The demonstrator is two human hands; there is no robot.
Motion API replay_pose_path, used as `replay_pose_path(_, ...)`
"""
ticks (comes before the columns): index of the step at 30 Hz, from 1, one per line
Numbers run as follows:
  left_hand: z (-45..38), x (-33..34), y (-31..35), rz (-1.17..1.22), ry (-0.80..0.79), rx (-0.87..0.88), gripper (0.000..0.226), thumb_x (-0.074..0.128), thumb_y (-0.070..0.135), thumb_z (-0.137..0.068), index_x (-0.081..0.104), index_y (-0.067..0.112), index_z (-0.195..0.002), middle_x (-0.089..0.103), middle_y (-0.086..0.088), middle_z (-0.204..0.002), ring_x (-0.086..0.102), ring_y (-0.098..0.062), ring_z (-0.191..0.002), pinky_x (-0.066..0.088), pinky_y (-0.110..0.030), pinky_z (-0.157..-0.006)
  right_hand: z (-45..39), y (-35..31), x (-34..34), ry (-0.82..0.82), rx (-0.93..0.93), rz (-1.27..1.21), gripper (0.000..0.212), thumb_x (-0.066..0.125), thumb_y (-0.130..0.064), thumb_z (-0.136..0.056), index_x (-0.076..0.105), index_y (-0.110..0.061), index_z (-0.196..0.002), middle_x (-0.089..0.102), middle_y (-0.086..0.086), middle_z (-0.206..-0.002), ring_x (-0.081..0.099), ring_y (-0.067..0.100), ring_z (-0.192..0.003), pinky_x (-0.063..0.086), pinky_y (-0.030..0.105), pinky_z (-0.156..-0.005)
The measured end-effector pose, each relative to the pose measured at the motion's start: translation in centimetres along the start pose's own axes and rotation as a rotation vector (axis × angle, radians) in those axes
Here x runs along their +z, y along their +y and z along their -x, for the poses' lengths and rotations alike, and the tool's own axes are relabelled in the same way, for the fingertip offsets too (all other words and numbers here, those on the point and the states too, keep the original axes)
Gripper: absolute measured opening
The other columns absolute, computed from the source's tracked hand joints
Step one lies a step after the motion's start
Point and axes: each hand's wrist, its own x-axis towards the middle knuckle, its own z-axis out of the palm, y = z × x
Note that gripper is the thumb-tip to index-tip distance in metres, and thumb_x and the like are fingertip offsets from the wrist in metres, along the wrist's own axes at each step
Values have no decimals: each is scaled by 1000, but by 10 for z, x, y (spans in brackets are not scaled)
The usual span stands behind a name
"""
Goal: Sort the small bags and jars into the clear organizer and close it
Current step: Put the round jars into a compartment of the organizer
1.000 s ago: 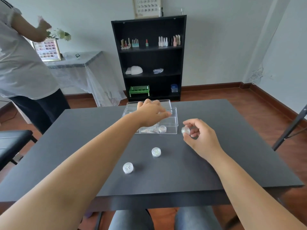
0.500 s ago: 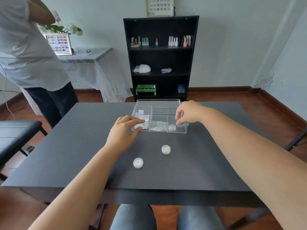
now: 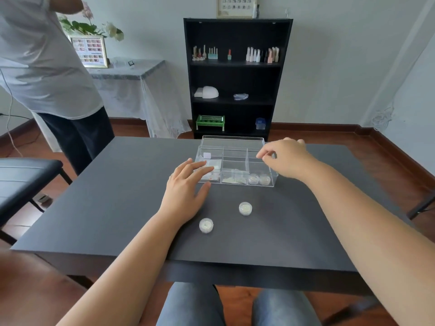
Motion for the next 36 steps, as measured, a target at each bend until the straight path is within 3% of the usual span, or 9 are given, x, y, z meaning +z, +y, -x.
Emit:
replay_pose_path(2,7,-5,0,54,43,8,31,65,18,-93,67,21,-123,60,3,-132,44,-25,-133,34,-41,-109,22,-8,9,104,-58,-265,26,53,-22,-92,69,-42,-90,62,-13,-78,53,11,-70,40,19,-63)
replay_pose_path(4,19,-11,0,172,13,-5,22,62,21,-95,69,24,-115,65,9,-119,55,-17,-118,43,-39,-101,45,-18,22,76,-151,-375,21,60,-21,-89,72,-38,-89,64,-13,-77,54,4,-63,40,9,-56)
replay_pose_path(7,38,-20,0,312,-182,-12,16,61,32,-95,71,30,-106,63,17,-104,60,-8,-100,49,-34,-87,67,-25,46,-78,-213,-360,14,66,-27,-86,73,-36,-95,65,-17,-90,58,0,-77,43,12,-68)
replay_pose_path(11,61,-32,0,97,-274,109,33,57,55,-88,70,36,-112,59,19,-112,50,-14,-99,42,-27,-91,81,-18,64,-63,-226,-373,10,68,-26,-86,76,-32,-87,65,-18,-91,59,5,-79,45,18,-69)
replay_pose_path(16,64,-34,7,87,-337,145,29,68,33,-88,68,30,-118,59,11,-108,55,-12,-97,45,-25,-88,96,1,73,98,-153,-428,12,74,-18,-82,78,-29,-84,66,-18,-92,62,8,-78,49,19,-70)
replay_pose_path(21,37,-28,24,176,-308,169,25,72,18,-85,71,22,-109,63,10,-101,59,-2,-93,45,-17,-84,110,19,72,246,-120,-449,13,77,-9,-77,77,-22,-78,70,-12,-87,64,7,-77,49,19,-71)
replay_pose_path(29,-70,-4,64,26,-237,267,25,71,32,-84,68,25,-108,67,11,-102,57,-14,-99,39,-26,-87,117,28,74,284,-67,-506,8,79,-15,-75,76,-22,-76,70,-12,-83,63,9,-74,51,25,-71)
replay_pose_path(32,-108,13,73,-86,-323,224,29,66,37,-85,65,32,-114,65,12,-110,55,-16,-109,41,-38,-95,116,30,74,257,-43,-540,9,79,-17,-74,74,-24,-77,70,-11,-83,62,10,-72,52,28,-70)
replay_pose_path(36,-140,33,80,-266,-483,205,28,62,35,-87,64,37,-115,64,16,-116,51,-16,-115,30,-42,-95,116,32,76,252,-50,-568,8,77,-17,-75,72,-23,-76,69,-5,-82,60,14,-66,52,36,-67)
